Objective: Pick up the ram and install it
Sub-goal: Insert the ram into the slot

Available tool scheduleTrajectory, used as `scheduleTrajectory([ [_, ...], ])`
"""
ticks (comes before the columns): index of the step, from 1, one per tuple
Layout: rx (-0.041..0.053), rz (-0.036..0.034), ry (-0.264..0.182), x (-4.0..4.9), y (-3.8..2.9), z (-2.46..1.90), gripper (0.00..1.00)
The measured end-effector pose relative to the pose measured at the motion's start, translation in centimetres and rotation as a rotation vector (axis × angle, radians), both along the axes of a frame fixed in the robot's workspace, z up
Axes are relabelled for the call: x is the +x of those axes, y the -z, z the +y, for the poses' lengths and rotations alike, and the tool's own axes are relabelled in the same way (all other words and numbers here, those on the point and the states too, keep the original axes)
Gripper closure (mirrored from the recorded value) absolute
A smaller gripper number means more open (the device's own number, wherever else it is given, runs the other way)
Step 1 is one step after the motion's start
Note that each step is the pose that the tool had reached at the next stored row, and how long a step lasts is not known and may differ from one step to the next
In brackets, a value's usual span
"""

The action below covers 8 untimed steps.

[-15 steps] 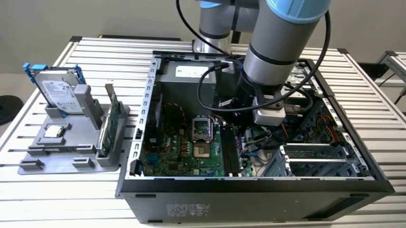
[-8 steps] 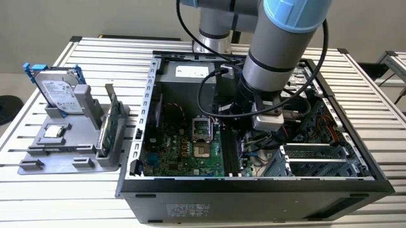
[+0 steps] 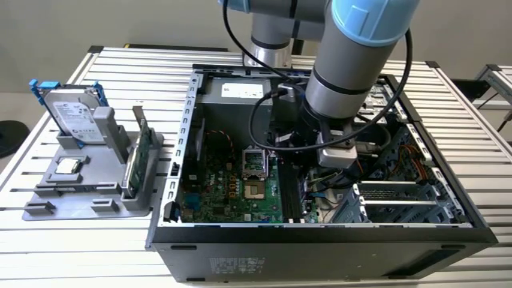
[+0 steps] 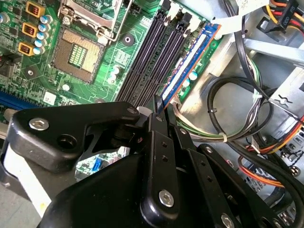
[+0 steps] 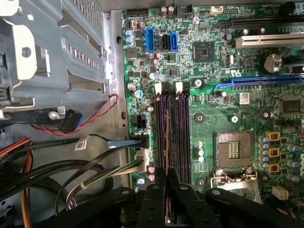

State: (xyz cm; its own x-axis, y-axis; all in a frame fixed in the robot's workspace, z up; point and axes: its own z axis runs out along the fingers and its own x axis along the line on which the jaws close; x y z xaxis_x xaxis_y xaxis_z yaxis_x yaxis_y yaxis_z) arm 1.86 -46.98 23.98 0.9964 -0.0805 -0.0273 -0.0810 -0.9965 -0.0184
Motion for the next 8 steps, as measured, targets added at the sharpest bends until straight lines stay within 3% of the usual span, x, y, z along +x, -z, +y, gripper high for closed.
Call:
scheduleTrajectory([
  [8, -0.0061, 0.0000, -0.002, 0.00, 0.59, -0.02, 1.00],
])
